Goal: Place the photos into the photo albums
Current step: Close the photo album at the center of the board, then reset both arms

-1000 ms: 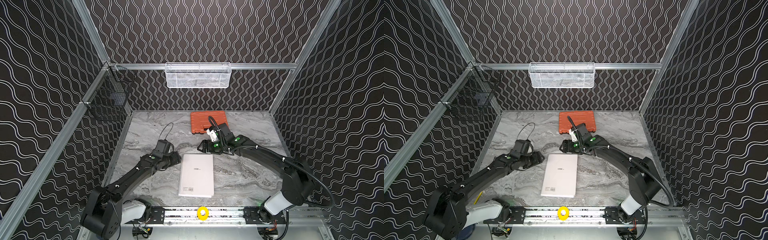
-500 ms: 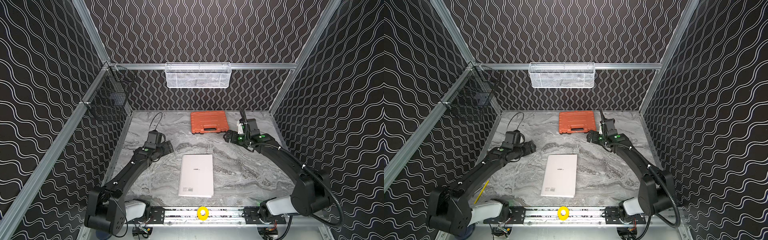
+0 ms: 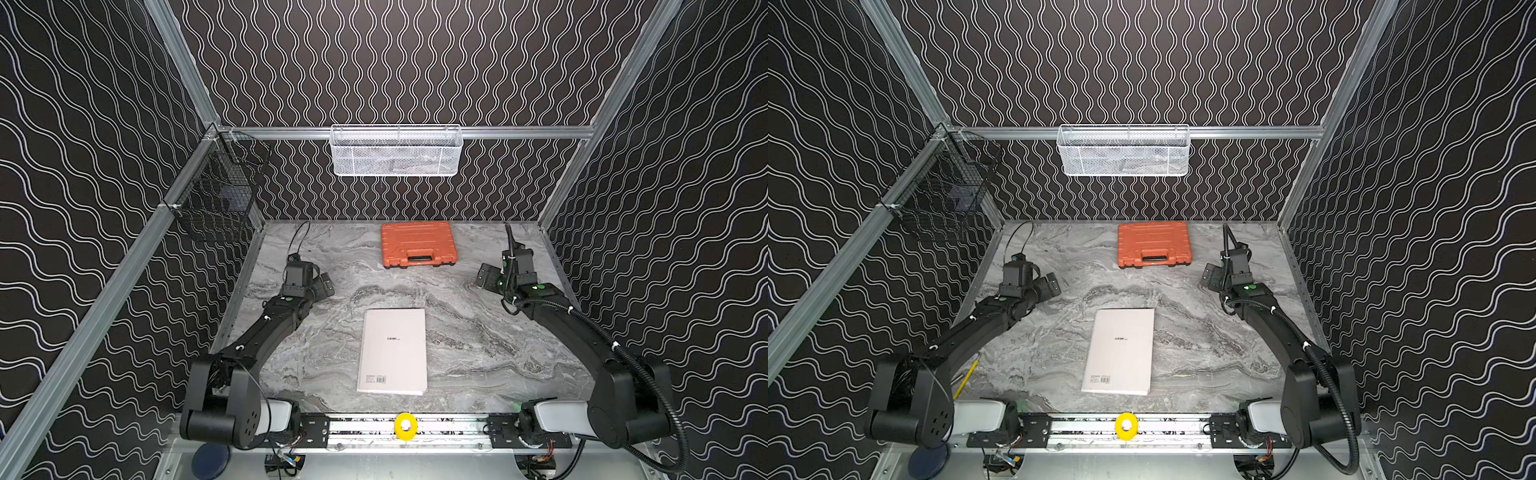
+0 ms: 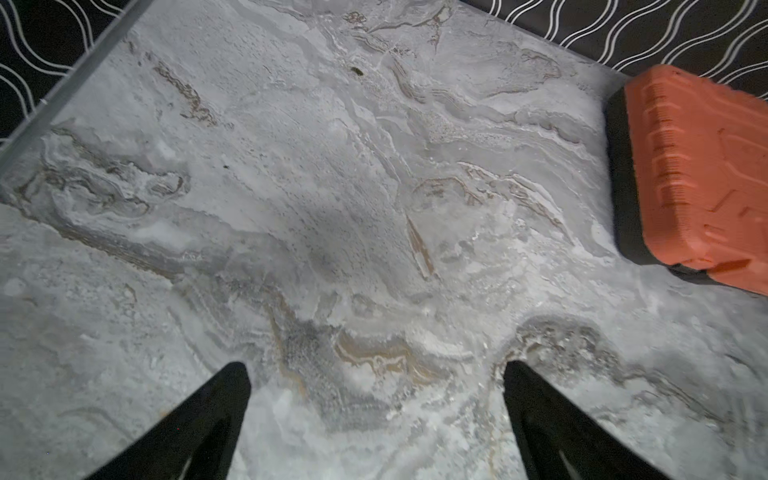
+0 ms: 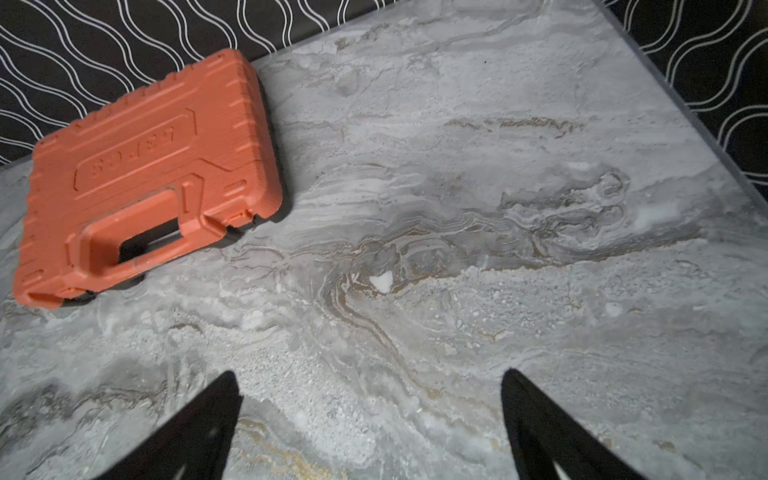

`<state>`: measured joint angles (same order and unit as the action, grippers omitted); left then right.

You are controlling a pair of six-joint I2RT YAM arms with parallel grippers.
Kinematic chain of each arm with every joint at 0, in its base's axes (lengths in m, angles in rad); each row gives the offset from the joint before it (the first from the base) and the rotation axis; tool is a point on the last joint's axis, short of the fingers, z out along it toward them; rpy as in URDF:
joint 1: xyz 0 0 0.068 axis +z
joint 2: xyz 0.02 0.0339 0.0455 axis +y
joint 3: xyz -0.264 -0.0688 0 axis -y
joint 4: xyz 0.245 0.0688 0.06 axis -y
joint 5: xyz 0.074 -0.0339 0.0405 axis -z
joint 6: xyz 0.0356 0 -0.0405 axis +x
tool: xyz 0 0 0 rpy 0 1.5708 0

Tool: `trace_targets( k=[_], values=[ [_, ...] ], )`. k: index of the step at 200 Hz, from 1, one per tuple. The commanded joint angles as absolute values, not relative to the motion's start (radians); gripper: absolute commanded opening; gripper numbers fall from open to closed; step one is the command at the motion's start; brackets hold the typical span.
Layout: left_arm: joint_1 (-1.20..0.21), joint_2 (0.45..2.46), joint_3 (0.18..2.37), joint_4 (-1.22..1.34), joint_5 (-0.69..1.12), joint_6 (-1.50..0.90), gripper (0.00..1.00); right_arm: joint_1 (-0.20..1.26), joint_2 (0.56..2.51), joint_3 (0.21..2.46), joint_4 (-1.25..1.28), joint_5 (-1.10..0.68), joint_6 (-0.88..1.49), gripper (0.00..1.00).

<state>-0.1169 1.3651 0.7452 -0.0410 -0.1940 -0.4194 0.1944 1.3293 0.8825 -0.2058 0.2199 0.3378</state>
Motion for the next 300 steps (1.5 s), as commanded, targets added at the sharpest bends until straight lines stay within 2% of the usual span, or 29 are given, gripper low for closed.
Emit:
trace_targets(
  k=[1, 46, 59, 89, 118, 129, 146, 170, 183, 219, 248, 284, 300],
  values=[
    [-0.106, 1.391, 0.722, 0.113, -0.274, -0.323, 0.99, 0.196, 1.299, 0.838, -0.031, 0.253, 0.257, 0.99],
    [-0.071, 1.460, 0.618, 0.373, -0.313, -0.170, 0.99, 0.196, 1.266, 0.758, 0.112, 0.310, 0.143, 0.98],
    [-0.043, 1.484, 0.620, 0.382, -0.241, -0.147, 0.99, 0.195, 1.251, 0.734, 0.158, 0.329, 0.116, 0.98],
    [-0.038, 1.494, 0.574, 0.505, -0.199, -0.035, 0.99, 0.192, 1.238, 0.676, 0.249, 0.363, 0.059, 0.97],
    [-0.021, 1.587, 0.448, 0.829, -0.140, -0.002, 0.99, 0.184, 1.212, 0.613, 0.331, 0.400, 0.041, 0.97],
    [-0.021, 1.590, 0.470, 0.768, -0.072, 0.016, 0.99, 0.178, 1.204, 0.591, 0.360, 0.428, 0.032, 0.97],
    [-0.021, 1.613, 0.450, 0.834, -0.050, 0.035, 0.99, 0.168, 1.201, 0.569, 0.383, 0.441, 0.030, 0.97],
    [-0.025, 1.674, 0.325, 1.141, -0.090, 0.019, 0.99, 0.162, 1.200, 0.514, 0.473, 0.458, 0.018, 0.97],
    [-0.024, 1.642, 0.345, 1.034, -0.091, 0.016, 0.99, 0.161, 1.205, 0.478, 0.543, 0.478, 0.009, 0.97],
    [-0.026, 1.656, 0.345, 1.067, -0.077, 0.024, 0.99, 0.156, 1.269, 0.363, 0.780, 0.472, -0.039, 0.97],
    [-0.027, 1.652, 0.347, 1.057, -0.077, 0.025, 0.99, 0.118, 1.375, 0.271, 1.033, 0.355, -0.046, 0.97],
    [-0.028, 1.657, 0.348, 1.064, -0.077, 0.025, 0.99, 0.067, 1.481, 0.265, 1.141, 0.276, -0.045, 0.97],
    [-0.028, 1.661, 0.347, 1.077, -0.077, 0.026, 0.99, 0.002, 1.505, 0.222, 1.210, 0.181, 0.007, 0.96]
  ],
)
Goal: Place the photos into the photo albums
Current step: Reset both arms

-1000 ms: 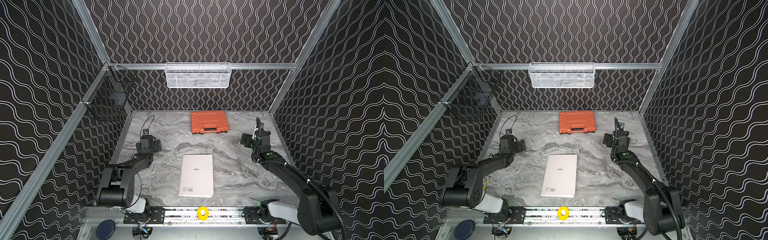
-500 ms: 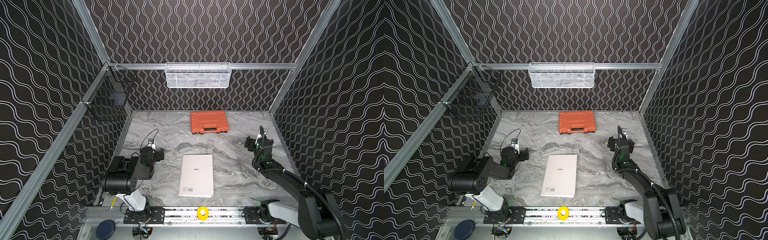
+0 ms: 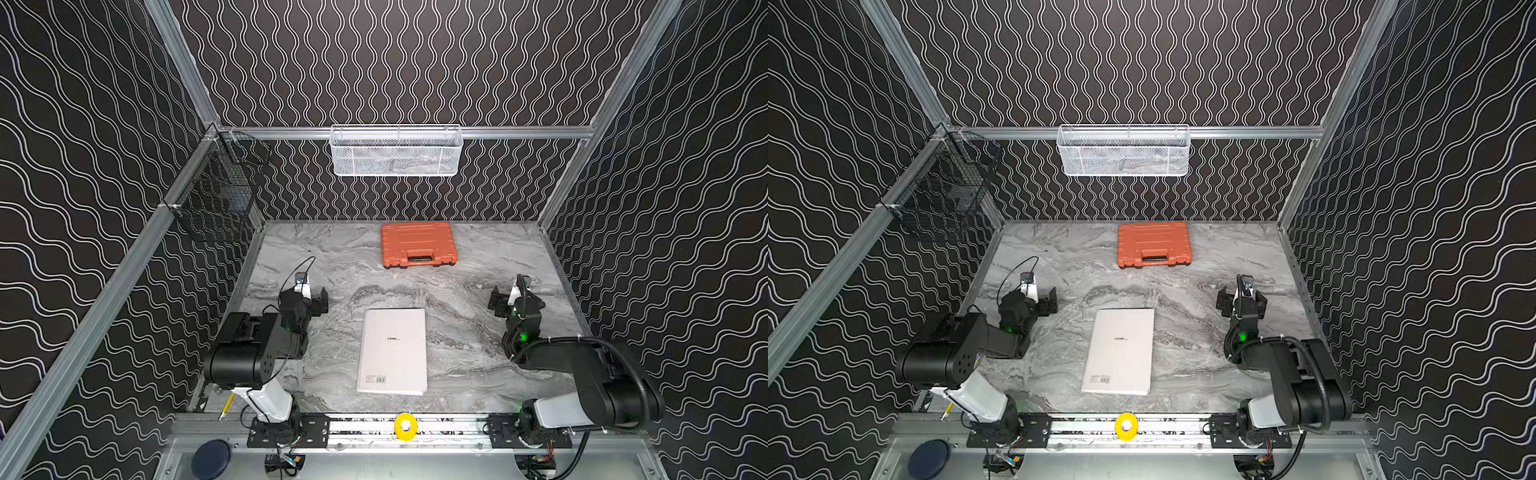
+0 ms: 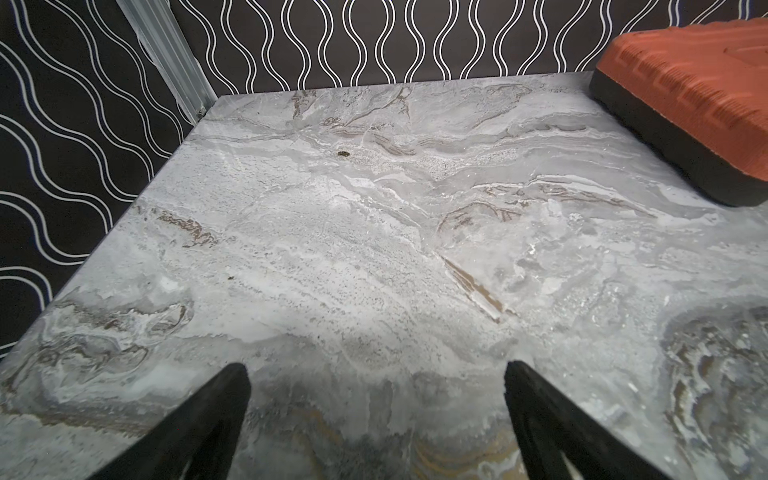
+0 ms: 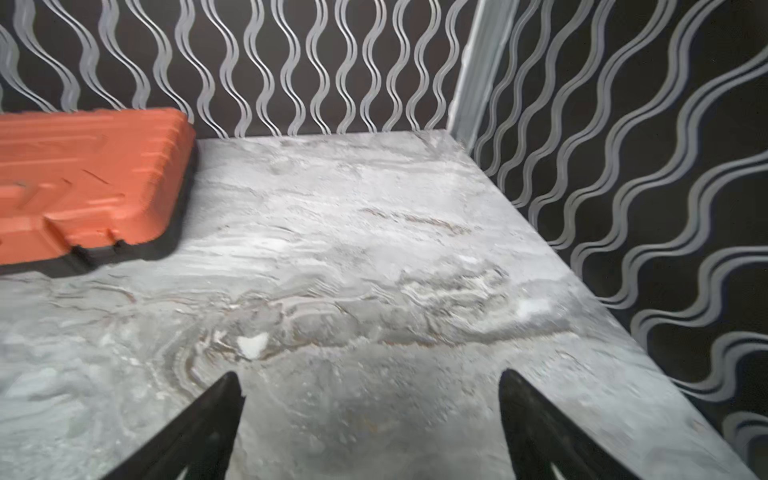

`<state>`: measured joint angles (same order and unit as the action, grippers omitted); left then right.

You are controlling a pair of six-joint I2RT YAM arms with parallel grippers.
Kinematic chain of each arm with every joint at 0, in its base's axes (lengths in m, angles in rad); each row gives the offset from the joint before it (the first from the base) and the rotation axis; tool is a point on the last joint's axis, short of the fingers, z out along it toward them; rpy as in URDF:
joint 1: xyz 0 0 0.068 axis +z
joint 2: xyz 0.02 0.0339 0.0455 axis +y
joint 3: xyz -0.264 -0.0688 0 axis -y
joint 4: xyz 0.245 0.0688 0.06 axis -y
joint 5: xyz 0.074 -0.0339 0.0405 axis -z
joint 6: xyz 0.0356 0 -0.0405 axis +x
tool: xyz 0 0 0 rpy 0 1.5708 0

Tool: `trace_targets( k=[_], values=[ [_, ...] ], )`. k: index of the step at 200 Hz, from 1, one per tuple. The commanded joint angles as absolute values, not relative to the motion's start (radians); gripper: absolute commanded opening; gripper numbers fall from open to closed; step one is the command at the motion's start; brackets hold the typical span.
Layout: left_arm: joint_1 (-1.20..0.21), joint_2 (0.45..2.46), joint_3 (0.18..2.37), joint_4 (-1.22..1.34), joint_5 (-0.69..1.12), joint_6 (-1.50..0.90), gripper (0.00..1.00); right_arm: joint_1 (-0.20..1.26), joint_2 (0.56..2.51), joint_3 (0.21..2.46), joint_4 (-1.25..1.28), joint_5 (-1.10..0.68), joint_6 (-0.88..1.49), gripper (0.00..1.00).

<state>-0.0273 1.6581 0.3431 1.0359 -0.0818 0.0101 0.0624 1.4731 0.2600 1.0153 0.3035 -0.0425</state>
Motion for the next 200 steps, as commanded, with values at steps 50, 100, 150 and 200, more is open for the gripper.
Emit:
trace_targets(
  k=[50, 100, 150, 200],
  values=[
    [-0.027, 1.657, 0.349, 1.066, -0.077, 0.025, 0.99, -0.013, 1.549, 0.243, 1.235, 0.080, -0.025, 0.97],
    [-0.028, 1.658, 0.349, 1.068, -0.078, 0.027, 0.99, -0.016, 1.543, 0.251, 1.212, 0.132, -0.005, 1.00],
    [-0.049, 1.663, 0.370, 1.029, -0.075, 0.058, 0.99, -0.014, 1.540, 0.256, 1.194, 0.132, -0.007, 1.00],
    [-0.049, 1.663, 0.376, 1.019, -0.051, 0.066, 0.99, -0.015, 1.542, 0.256, 1.197, 0.131, -0.004, 1.00]
  ],
)
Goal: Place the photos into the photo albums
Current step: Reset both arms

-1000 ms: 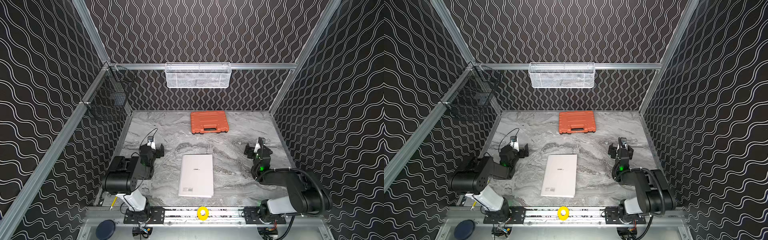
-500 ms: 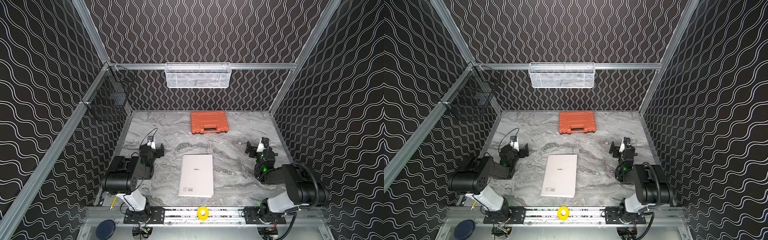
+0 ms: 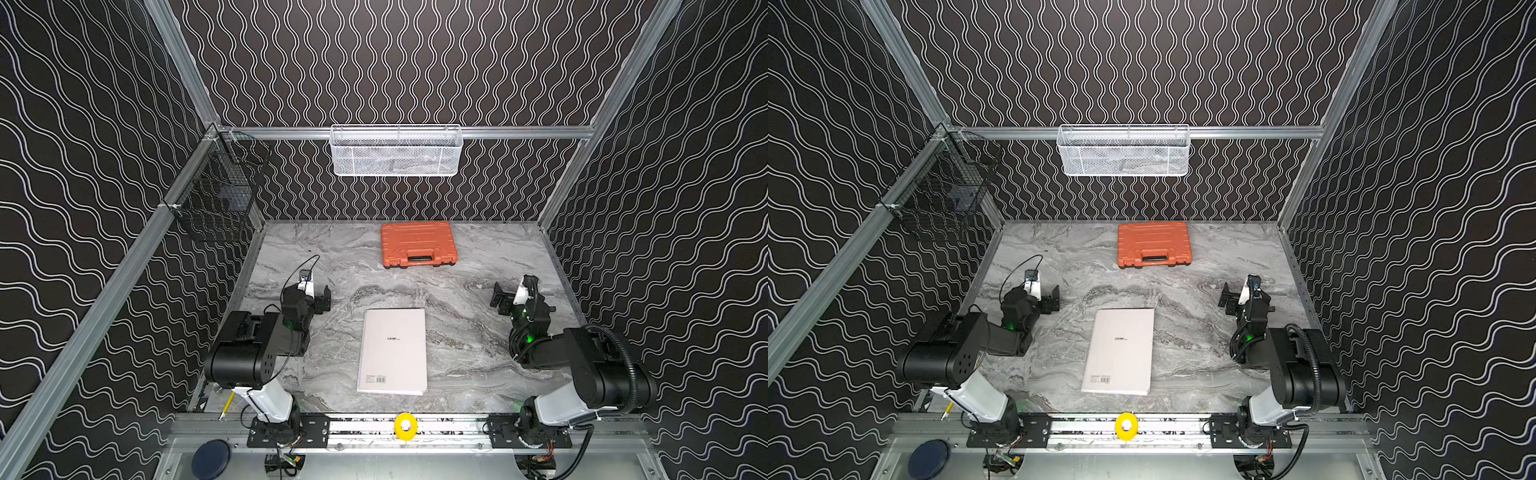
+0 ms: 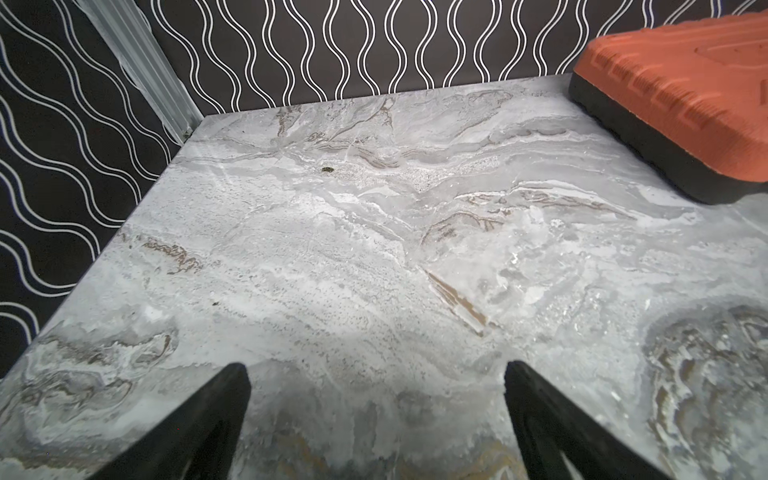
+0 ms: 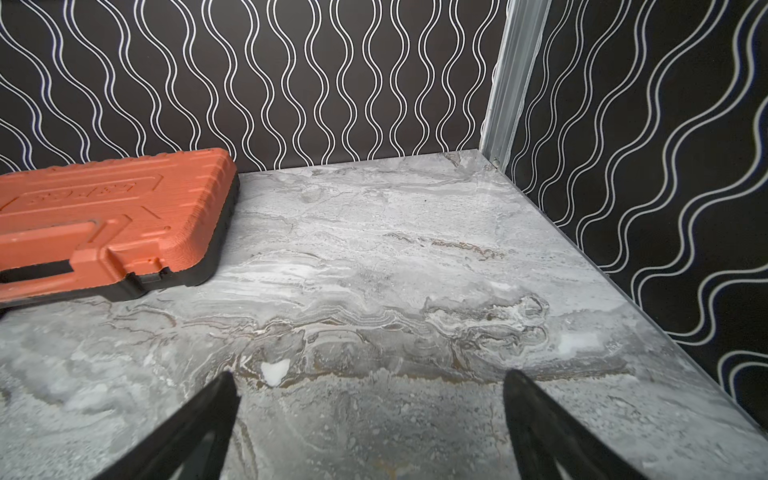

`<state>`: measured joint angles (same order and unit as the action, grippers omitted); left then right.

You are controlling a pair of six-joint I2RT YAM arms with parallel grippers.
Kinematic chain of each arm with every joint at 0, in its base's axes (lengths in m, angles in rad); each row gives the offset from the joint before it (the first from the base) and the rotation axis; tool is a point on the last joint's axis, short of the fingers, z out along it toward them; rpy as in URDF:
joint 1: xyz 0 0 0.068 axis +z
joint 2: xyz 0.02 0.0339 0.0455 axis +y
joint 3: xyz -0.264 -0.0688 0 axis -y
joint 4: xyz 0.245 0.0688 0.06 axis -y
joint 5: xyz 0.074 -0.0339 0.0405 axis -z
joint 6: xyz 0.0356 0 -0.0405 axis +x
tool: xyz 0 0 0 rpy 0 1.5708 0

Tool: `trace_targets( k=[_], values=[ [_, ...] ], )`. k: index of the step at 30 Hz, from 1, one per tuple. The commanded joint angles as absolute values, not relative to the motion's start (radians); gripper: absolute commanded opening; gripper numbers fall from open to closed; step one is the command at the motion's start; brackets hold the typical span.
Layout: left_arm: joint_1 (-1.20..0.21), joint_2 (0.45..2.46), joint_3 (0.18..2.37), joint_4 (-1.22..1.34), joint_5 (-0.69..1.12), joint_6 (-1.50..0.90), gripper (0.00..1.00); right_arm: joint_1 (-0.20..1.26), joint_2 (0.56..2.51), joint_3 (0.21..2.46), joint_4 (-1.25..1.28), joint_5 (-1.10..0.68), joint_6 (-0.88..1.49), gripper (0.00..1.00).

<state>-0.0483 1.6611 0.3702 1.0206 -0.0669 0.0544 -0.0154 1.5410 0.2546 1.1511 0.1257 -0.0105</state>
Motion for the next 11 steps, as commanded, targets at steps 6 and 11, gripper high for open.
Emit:
trace_targets(
  k=[6, 11],
  values=[
    [-0.049, 1.667, 0.385, 1.007, -0.049, 0.066, 0.99, -0.015, 1.542, 0.256, 1.195, 0.131, -0.004, 1.00],
    [-0.049, 1.663, 0.376, 1.020, -0.048, 0.067, 0.99, -0.015, 1.542, 0.256, 1.197, 0.131, -0.005, 1.00]
  ],
)
